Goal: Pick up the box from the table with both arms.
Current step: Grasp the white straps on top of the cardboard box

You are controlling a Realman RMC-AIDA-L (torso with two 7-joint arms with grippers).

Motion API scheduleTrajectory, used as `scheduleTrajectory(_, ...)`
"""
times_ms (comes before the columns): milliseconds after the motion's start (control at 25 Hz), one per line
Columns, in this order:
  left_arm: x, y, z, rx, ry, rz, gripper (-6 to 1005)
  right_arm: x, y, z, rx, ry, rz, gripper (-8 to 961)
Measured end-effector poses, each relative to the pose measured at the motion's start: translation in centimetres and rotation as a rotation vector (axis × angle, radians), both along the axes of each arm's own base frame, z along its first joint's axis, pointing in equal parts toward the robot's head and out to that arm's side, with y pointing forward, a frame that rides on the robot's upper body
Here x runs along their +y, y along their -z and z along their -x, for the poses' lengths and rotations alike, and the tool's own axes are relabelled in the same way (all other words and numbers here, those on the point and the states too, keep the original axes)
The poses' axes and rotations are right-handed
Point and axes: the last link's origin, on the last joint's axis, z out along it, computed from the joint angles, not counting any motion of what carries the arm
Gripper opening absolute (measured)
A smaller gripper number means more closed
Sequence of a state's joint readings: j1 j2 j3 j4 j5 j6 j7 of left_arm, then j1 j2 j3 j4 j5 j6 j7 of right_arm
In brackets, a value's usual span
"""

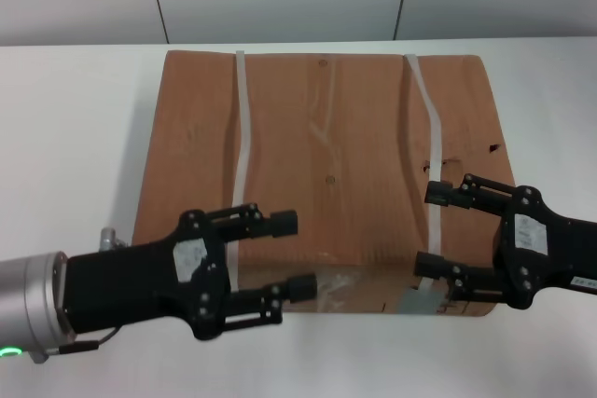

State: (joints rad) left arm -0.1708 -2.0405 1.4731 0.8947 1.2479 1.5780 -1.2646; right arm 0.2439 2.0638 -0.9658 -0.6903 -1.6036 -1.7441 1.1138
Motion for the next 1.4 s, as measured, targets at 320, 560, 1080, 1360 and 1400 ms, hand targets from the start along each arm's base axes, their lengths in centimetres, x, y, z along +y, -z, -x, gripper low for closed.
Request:
scheduleTrajectory(320,3.5,-0.3,0.2,-0.022,-0.323,0.083,687,1.1,-1.8,-1.3,0.077,0.200,-0.030,830)
scheduleTrajectory(560,6.9,-1.8,2.1,-0.095,-0.638,0.170,681,3.0,-2.8,-3.0,0.181,0.516,0.008,824)
scheduleTrajectory(1080,8.9,-2.0,5.4,-0.042,-0.979,0.319,681,5.3,-0.6,-4.3,0.496,1.008,0.276,809)
scheduleTrajectory(1360,9.1,-0.7,5.2,-0.026,-0.978,0.302,681,5.6,0.7,-4.9,0.413,1.049,0.255,800)
scheduleTrajectory(1400,9.1,-0.6,5.1,-0.025,-0.976,0.303,681,5.8,1.1,-4.9,0.392,1.055,0.250,799)
